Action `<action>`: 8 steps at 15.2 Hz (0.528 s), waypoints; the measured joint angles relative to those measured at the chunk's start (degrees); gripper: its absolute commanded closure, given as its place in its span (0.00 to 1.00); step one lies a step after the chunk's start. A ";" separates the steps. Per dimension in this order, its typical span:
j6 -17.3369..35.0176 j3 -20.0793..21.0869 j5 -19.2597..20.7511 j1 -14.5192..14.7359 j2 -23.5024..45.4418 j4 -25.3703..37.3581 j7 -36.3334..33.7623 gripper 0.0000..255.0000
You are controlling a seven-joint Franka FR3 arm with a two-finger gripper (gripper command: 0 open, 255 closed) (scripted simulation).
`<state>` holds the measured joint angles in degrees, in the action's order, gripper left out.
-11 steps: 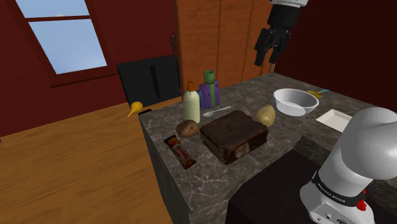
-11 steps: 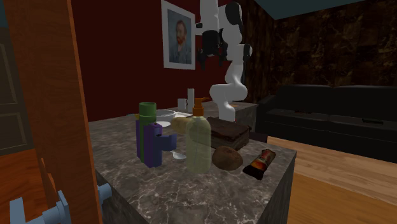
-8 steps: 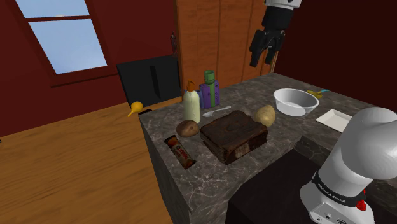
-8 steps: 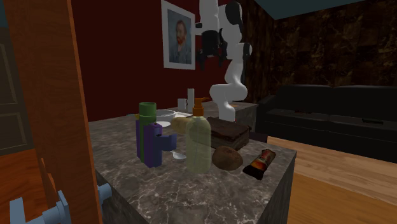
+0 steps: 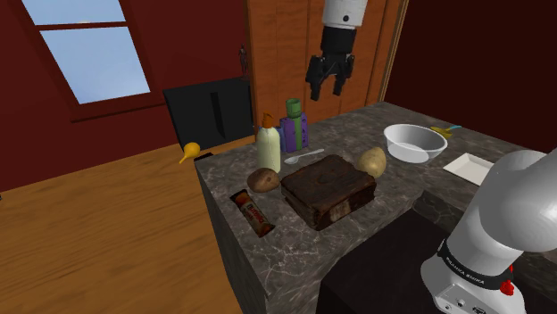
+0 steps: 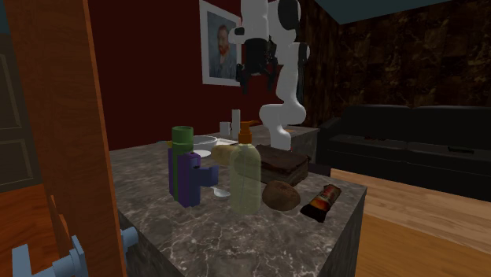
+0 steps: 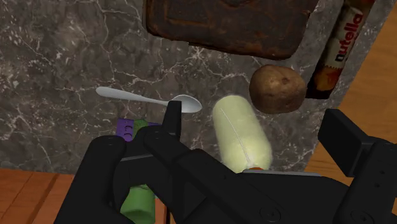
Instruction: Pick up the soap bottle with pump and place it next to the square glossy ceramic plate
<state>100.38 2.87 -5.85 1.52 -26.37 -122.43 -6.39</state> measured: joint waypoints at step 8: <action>3.28 3.07 2.36 0.76 18.90 13.42 -3.72 0.00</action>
<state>103.66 5.94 -3.49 2.27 -7.47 -109.01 -10.11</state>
